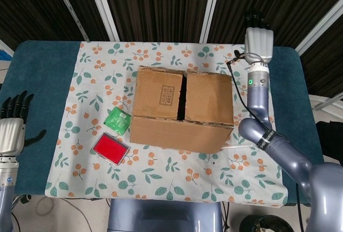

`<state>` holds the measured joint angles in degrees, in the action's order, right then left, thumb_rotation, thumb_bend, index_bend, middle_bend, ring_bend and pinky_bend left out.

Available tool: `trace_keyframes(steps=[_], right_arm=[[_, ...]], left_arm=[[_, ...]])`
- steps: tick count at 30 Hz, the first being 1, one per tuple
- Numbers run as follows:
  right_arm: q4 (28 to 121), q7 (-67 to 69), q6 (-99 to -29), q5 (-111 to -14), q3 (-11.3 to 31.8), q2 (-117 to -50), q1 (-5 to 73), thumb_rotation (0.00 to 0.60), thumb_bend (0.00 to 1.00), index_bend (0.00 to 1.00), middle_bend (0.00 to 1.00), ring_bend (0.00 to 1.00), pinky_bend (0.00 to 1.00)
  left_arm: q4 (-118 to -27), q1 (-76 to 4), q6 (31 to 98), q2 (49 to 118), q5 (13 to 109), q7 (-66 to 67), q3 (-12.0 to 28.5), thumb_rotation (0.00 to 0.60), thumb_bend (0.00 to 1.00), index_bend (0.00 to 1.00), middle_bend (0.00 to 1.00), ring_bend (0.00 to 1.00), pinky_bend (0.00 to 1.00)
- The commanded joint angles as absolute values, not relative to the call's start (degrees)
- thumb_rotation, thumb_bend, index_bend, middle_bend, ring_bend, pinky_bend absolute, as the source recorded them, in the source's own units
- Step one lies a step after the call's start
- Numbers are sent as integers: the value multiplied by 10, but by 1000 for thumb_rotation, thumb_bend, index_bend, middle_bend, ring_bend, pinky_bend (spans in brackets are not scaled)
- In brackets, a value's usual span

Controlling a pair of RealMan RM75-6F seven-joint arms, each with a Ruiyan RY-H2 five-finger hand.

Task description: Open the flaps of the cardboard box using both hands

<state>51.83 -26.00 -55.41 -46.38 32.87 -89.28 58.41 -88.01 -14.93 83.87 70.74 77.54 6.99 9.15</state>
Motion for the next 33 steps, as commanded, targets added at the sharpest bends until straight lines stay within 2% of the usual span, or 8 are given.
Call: trace_keyframes(steps=[1, 3, 7, 11, 16, 24, 28, 33], right_arm=[[716, -237, -640, -506, 279, -807, 470, 600, 240, 0, 0, 0, 229], [799, -232, -674, -524, 257, -769, 422, 600, 239, 0, 0, 0, 229], [903, -221, -740, -560, 216, -718, 346, 600, 239, 0, 0, 0, 229], [957, -205, -799, -598, 178, -689, 285, 600, 239, 0, 0, 0, 229], [973, -182, -845, -637, 137, -671, 229, 600, 240, 0, 0, 0, 228], [925, -117, -881, -682, 91, -689, 166, 600, 240, 0, 0, 0, 228], [908, -91, -880, -687, 86, -702, 151, 600, 240, 0, 0, 0, 229], [890, -67, -874, -701, 89, -712, 145, 600, 243, 0, 0, 0, 229]], left_arm=[[-882, -149, 839, 707, 777, 72, 91, 600, 148, 0, 0, 0, 0], [-884, -149, 838, 707, 778, 77, 89, 600, 148, 0, 0, 0, 0], [-885, -151, 833, 708, 783, 87, 85, 600, 148, 0, 0, 0, 0], [-890, -154, 828, 707, 788, 99, 83, 600, 148, 0, 0, 0, 0], [-908, -161, 819, 700, 790, 111, 85, 600, 172, 0, 0, 0, 0], [-987, -209, 748, 650, 781, 151, 104, 600, 586, 0, 0, 0, 9], [-1030, -266, 669, 614, 766, 176, 128, 600, 701, 0, 3, 0, 70], [-1056, -350, 565, 589, 717, 219, 162, 600, 803, 19, 103, 53, 155]])
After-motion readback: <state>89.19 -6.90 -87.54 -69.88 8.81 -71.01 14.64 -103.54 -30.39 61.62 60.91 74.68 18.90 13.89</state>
